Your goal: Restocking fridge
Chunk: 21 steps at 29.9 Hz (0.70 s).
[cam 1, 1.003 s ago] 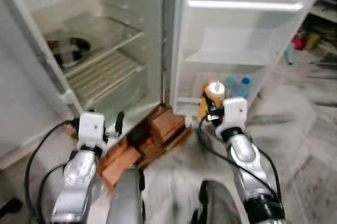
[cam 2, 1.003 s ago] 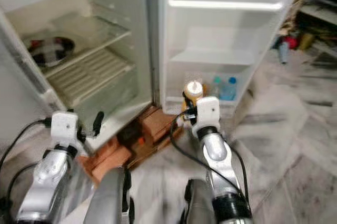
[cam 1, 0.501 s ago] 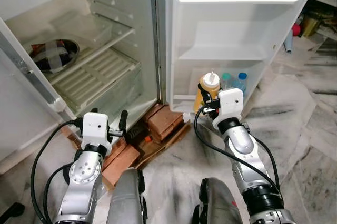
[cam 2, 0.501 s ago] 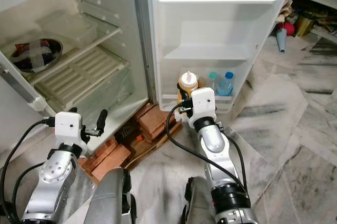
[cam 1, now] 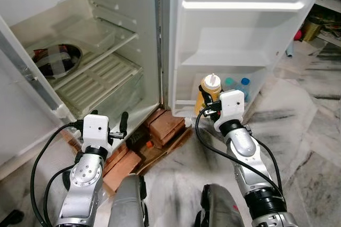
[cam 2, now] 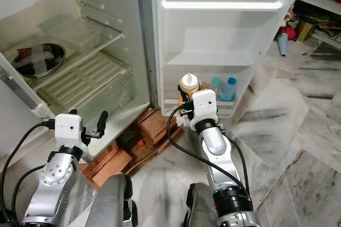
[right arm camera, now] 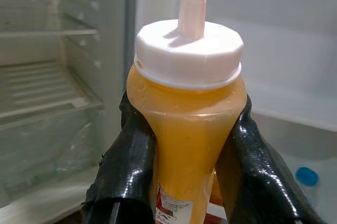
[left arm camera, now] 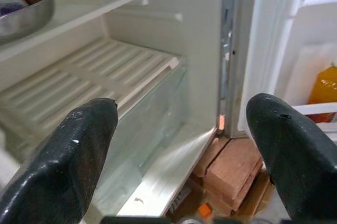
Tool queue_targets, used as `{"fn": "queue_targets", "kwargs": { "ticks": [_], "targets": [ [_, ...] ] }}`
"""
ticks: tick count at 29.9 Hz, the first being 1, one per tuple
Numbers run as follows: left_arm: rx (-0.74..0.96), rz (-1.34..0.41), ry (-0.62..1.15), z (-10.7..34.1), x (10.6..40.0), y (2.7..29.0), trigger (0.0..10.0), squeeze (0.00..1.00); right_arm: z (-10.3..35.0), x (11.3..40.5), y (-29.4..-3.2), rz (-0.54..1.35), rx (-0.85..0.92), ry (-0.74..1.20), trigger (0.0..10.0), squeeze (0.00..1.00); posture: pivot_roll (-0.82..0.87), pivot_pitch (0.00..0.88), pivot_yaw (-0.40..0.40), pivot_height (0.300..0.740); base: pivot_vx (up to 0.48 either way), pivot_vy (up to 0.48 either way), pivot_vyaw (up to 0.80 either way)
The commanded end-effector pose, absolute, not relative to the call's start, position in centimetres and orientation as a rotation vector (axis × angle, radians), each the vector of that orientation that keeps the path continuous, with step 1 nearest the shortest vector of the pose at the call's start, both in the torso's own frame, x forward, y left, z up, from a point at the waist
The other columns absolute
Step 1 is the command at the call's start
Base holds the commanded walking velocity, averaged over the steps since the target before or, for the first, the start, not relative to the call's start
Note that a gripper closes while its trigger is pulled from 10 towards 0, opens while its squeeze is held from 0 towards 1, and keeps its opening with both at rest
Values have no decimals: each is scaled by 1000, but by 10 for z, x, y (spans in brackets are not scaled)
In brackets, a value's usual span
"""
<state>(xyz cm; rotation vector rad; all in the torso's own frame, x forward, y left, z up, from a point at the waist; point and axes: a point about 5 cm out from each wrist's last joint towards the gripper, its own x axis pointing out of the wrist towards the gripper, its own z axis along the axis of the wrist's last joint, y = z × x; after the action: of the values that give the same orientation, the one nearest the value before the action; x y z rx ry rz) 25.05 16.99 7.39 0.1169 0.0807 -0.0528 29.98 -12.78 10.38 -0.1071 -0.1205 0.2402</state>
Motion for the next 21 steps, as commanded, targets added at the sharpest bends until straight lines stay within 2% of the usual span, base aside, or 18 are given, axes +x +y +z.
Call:
{"fn": "queue_targets", "kwargs": {
  "ticks": [1,21],
  "targets": [
    [115,-51,65,77,250,170,10000,0,108,301,-127,249,-110,-140,10000,0,92,93,11,651,289,0,0],
    [113,-50,70,77,250,170,10000,0,106,301,-126,263,-109,-132,10000,0,90,95,7,651,396,0,0]
  ]
}}
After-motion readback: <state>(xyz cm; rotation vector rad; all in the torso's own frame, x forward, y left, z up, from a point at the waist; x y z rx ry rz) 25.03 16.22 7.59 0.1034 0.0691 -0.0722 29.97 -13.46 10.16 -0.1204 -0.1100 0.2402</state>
